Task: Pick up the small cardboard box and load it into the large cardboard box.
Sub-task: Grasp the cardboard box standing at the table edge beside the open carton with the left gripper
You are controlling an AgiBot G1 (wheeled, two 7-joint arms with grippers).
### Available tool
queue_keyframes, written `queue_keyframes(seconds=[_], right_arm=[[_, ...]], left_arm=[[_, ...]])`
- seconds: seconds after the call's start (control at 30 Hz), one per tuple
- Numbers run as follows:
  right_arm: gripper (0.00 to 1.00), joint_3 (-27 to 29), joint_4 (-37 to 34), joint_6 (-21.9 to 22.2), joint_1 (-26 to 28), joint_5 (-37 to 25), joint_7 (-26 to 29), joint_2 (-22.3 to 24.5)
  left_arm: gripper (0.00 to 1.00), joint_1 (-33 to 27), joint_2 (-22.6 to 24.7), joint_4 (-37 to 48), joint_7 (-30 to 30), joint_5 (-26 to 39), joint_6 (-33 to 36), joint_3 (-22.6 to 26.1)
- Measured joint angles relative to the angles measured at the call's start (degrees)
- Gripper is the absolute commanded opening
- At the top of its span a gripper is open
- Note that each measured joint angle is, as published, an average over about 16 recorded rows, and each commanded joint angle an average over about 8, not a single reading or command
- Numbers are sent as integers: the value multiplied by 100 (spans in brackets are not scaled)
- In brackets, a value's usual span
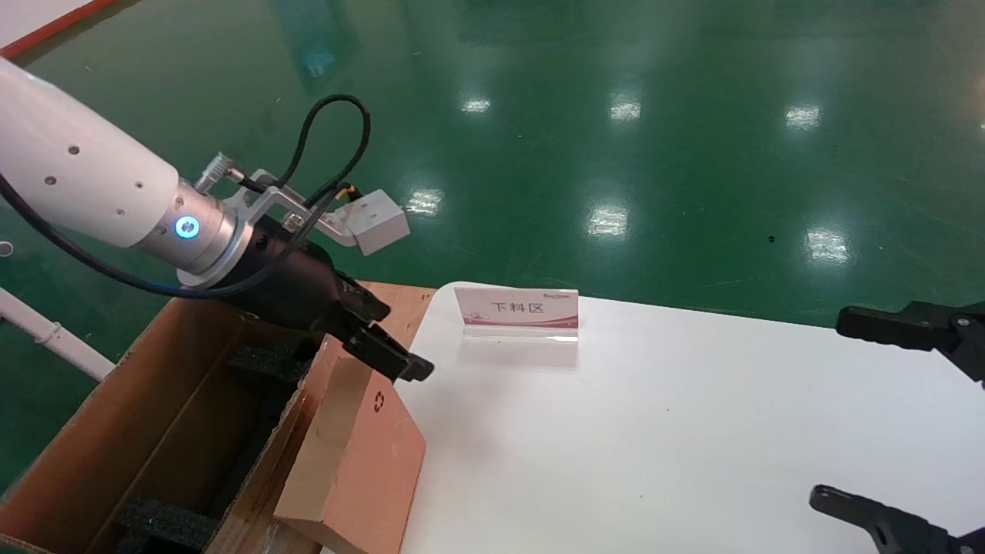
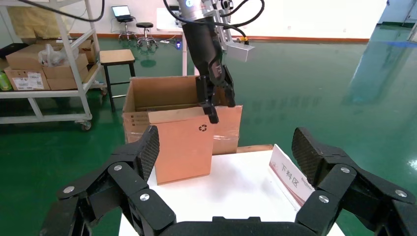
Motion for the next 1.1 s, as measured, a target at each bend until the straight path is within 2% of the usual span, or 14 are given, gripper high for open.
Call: queue_keyframes(seconds=[0.23, 0.57, 0.83, 1.1], right_arm=[[100, -3, 0, 1, 1, 2, -1, 1], [100, -7, 0, 3, 1, 5, -3, 3], [100, -10, 0, 4, 2, 7, -5, 4], [100, -13, 0, 6, 3, 9, -6, 5]], left_arm=[[100, -815, 94, -50, -694, -70, -2, 1172], [100, -1699, 221, -86, -1297, -435, -57, 2588], [100, -2059, 275, -105, -1601, -655, -135, 3356], [100, -2189, 303, -118, -1760, -796, -215, 3821]])
